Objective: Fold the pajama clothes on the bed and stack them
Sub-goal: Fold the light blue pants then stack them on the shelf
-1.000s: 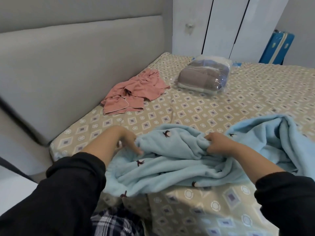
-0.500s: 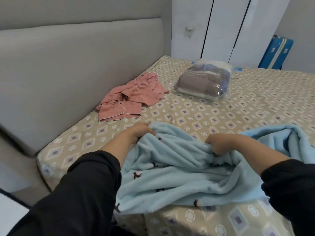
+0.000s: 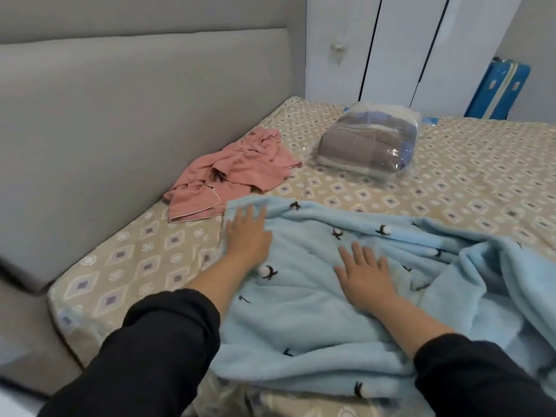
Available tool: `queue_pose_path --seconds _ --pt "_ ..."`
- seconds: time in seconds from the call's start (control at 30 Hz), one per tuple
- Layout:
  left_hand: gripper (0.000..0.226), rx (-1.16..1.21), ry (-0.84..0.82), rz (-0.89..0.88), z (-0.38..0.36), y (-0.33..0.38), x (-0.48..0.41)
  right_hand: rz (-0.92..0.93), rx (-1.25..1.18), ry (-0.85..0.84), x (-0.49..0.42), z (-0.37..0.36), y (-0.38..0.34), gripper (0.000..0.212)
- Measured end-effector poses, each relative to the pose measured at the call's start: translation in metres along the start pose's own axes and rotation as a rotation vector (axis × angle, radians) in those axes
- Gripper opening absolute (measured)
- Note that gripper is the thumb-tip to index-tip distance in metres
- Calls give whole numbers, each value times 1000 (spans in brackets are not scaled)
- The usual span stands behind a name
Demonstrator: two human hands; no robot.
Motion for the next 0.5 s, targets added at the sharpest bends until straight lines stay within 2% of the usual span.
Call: queue_pose_path --seconds 0.07,0.17,0.37,0.5 --pt "58 -80 -147 -131 -33 15 20 -19 -17 -4 7 -11 5 58" --pt "59 -96 -136 -136 -40 6 48 1 1 43 20 -7 0 58" --pt "60 -127 -217 -169 -39 16 102 42 3 -19 70 -14 -10 57" --pt "59 -19 -283 -240 -35 32 139 62 -15 -48 105 -18 -9 56"
Point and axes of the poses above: each hand's wrist, its own x-axis away from the middle knuckle, its own z-axis out of the back of the hand, y = z × x, the point moved 9 cm from there along -x, towards the middle knuckle, and after that the axes turned 7 degrees about -z, right-handed, at the moved point
